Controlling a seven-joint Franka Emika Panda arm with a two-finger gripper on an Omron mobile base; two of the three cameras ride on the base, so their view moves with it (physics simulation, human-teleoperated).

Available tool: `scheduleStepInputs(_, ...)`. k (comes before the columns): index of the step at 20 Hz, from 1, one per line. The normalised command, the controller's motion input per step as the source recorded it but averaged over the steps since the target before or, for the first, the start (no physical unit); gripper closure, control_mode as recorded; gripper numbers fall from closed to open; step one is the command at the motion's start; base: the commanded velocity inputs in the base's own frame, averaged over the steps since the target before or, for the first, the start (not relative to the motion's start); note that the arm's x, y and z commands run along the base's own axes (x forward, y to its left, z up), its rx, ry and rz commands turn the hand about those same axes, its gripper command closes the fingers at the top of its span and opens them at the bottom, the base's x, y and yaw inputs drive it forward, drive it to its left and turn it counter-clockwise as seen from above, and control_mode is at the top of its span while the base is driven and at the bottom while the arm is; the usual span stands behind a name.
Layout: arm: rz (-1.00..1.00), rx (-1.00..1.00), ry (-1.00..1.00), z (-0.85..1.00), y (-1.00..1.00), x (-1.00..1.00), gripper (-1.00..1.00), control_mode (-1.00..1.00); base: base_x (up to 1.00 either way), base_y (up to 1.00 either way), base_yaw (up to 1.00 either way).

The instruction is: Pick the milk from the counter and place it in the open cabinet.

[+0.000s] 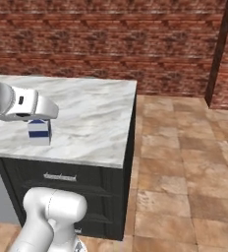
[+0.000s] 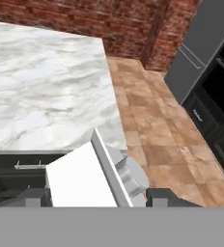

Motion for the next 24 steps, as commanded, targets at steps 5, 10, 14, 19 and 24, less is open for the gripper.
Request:
scheduleStepInputs(5, 0.0, 0.0, 0.0, 0.0, 0.0, 0.0, 1.0, 1.0, -0.01, -0.47, -0.24)
scheduleStepInputs(10, 0.0, 0.0, 0.0, 0.0, 0.0, 0.0, 1.0, 1.0, -0.27, -0.58, -0.4)
scheduleStepInputs(14, 0.0, 0.0, 0.0, 0.0, 0.0, 0.0, 1.0, 1.0, -0.03, -0.52, -0.38)
scheduleStepInputs(19, 0.0, 0.0, 0.0, 0.0, 0.0, 0.0, 1.0, 1.0, 0.0, -0.49, -0.27)
scheduleStepInputs(24, 0.0, 0.0, 0.0, 0.0, 0.0, 0.0, 1.0, 1.0, -0.1, -0.45, -0.32)
